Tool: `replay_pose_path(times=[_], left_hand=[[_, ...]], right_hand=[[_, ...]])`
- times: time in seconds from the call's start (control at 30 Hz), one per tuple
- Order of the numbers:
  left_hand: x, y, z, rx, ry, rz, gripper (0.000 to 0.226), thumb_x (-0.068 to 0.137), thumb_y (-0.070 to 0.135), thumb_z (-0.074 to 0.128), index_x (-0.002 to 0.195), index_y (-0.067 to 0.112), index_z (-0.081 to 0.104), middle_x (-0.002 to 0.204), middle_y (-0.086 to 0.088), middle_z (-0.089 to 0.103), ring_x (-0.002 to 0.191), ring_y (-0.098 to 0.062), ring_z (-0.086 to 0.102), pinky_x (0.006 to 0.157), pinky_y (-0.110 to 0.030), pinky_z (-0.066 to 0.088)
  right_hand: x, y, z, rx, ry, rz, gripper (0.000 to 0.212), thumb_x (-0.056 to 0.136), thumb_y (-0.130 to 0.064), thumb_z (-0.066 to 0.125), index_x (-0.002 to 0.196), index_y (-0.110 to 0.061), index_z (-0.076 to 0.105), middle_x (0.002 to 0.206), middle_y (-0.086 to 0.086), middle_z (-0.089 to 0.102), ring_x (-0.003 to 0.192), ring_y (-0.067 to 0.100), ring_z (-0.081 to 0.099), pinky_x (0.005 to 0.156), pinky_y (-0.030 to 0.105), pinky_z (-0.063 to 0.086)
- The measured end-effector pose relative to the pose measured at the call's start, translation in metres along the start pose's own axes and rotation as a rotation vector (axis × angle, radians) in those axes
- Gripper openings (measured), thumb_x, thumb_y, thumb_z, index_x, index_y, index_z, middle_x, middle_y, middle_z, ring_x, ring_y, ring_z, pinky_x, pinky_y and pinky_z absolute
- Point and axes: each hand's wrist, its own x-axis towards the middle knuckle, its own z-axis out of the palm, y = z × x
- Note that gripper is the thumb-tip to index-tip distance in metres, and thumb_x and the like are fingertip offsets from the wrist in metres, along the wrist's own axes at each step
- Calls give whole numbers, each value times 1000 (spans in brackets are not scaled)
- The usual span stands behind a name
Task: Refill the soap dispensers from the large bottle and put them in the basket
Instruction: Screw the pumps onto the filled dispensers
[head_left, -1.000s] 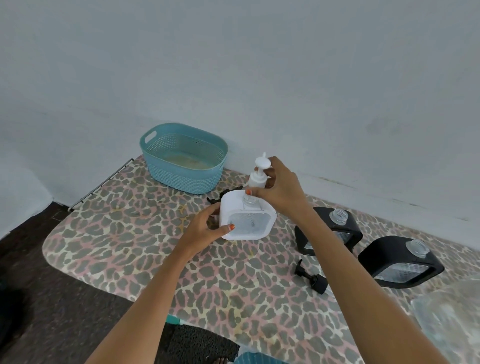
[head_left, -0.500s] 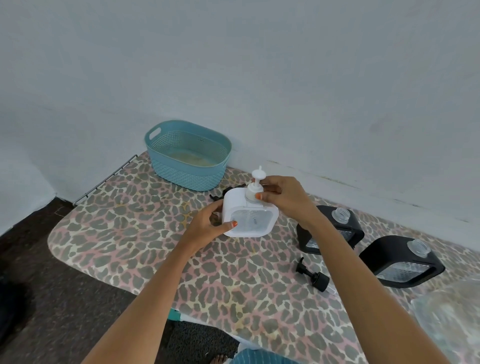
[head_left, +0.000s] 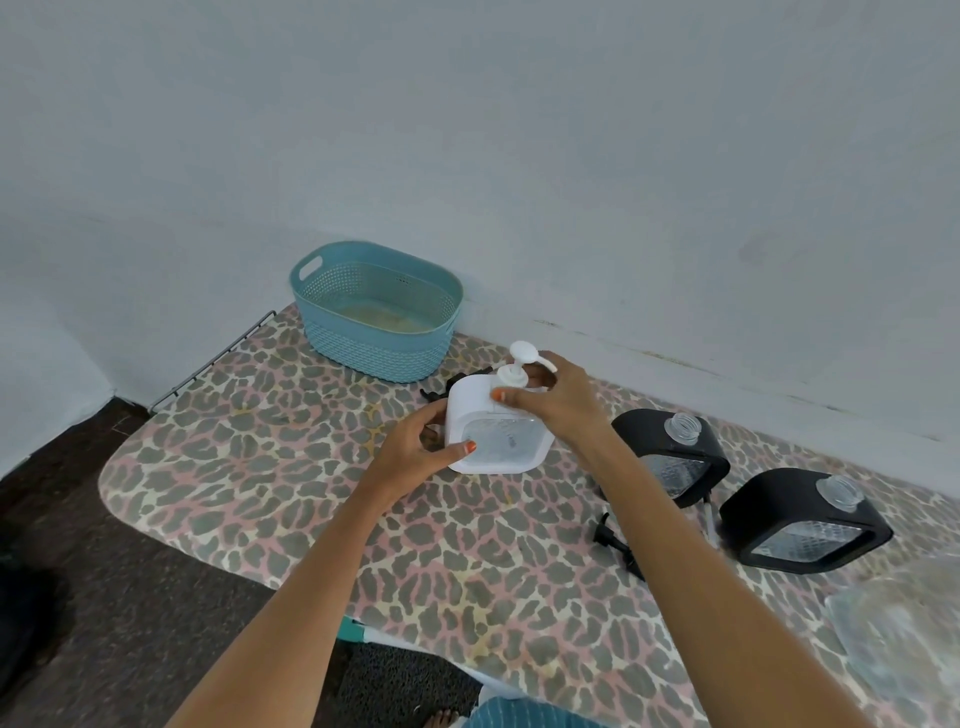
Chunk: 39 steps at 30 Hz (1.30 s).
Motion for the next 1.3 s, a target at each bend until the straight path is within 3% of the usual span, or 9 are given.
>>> replay_pose_path(times=[0.17,0.3,0.5,0.67,0.8,0.97,1.07,1.17,1.3], left_hand=[[0,1,0,12,10,-1,54,75,22,73,125,19,51,110,2,62,100,-12,60,74,-15,51],[0,1,0,14,13,-1,56,74,22,74,125,19,50,110,1,62,100,-13,60,76,-17,51],[0,1,0,5,7,-6,58,74,23,74,126,20,50,114,0,62,104,-14,59,85,-26,51],[-2,4,0,8,15,3,56,74,18,73,125,17,51,106,4,63,97,-9,60,76,-13,51],[-3,5,0,-11,3,5,56,75,19,73,126,19,50,109,3,63,100,-11,60,85,-22,51],[-4,7,0,-54,-14,4,56,74,14,73,125,19,51,105,6,65,97,-5,62,82,-17,53],[-4,6,0,-110,-29,1,51,75,9,72,117,28,53,103,10,65,93,-1,64,80,-17,53],[-5,6,-1,-121,-22,-5,51,75,8,72,111,36,51,102,14,64,92,4,63,80,-16,53],[-4,5,0,-94,1,4,55,73,9,73,120,27,51,101,14,64,92,4,63,80,-16,53]], right_hand=[[1,2,-9,140,-142,9,63,77,-3,70,132,-16,42,131,4,51,119,16,49,101,33,39],[2,4,-5,2,5,-66,53,69,-8,77,117,-9,53,104,-1,60,94,12,56,87,26,44],[3,1,-12,64,-156,-50,58,76,3,68,127,-11,46,118,0,56,108,9,51,95,24,39],[3,2,2,-142,20,-98,48,71,-15,77,114,-8,57,97,-3,54,90,11,50,78,18,42],[4,-1,-12,61,-169,-54,54,78,-1,68,127,-12,48,117,-1,55,108,12,53,98,26,41],[3,1,-6,-70,-58,-83,46,73,-10,75,114,-10,55,103,0,57,91,11,54,79,17,43],[5,-1,-8,-81,-165,-41,55,76,-14,73,125,-10,48,117,2,55,106,16,52,90,24,43],[5,-3,-18,71,-245,-34,55,77,1,68,128,-5,48,118,3,58,111,14,55,99,28,43],[5,2,-3,-19,-16,-9,42,66,-15,81,103,-9,61,97,2,67,85,11,61,76,21,47]])
